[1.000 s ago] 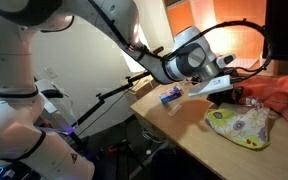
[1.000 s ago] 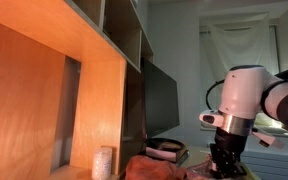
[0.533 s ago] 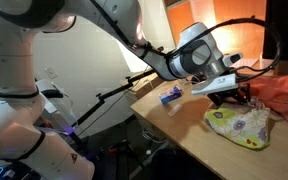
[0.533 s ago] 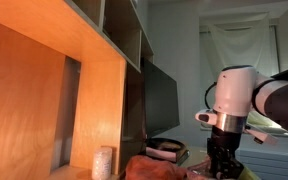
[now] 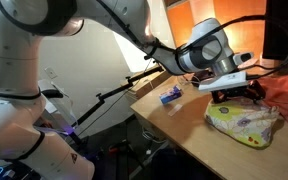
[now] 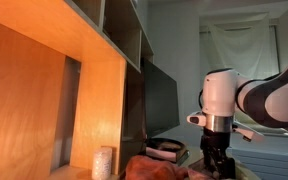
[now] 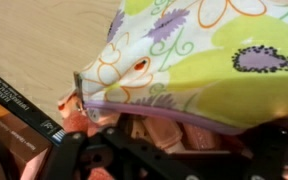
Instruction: Take the blue and the orange nail polish bottles out of the little bag
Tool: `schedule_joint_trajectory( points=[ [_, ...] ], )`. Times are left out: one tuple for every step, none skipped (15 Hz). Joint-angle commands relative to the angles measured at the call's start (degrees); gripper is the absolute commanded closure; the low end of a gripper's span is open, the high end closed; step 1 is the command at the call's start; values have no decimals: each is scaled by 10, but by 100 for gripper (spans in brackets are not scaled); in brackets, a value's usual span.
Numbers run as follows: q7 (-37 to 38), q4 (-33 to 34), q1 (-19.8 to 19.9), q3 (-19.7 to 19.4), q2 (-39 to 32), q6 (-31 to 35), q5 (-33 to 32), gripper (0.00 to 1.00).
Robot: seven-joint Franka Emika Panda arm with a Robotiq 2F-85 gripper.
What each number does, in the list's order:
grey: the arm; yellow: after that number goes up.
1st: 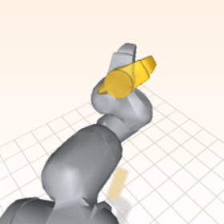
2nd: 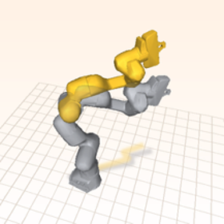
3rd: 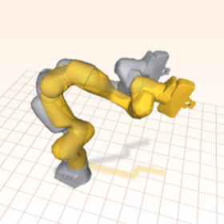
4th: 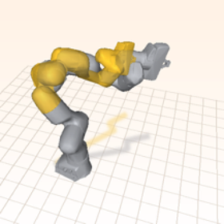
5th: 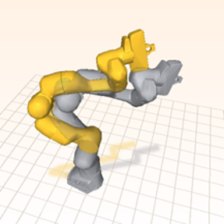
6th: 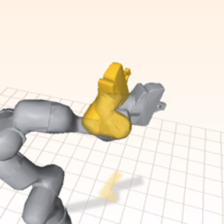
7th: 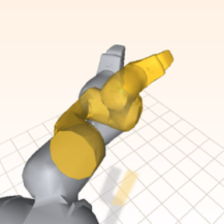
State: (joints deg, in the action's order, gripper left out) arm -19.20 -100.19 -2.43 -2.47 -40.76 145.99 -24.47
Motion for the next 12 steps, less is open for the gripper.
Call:
schedule_joint_trajectory(
  points=[
    [-34,42,12,20,-26,-39,17,0],
    [-43,52,16,24,-32,-48,20,0],
    [-56,61,20,29,-37,-58,25,0],
    [-65,73,23,32,-44,-73,31,0],
    [-75,84,27,36,-50,-85,35,0],
    [-80,95,28,37,-56,-97,37,0],
    [-86,104,30,40,-61,-106,41,0],
    [-93,112,31,41,-67,-114,42,0],
    [-94,119,30,41,-71,-119,43,25],
    [-98,125,31,42,-74,-122,44,28],
    [-99,130,32,44,-78,-124,45,34],
    [-97,131,30,43,-78,-125,43,44]
  ],
)
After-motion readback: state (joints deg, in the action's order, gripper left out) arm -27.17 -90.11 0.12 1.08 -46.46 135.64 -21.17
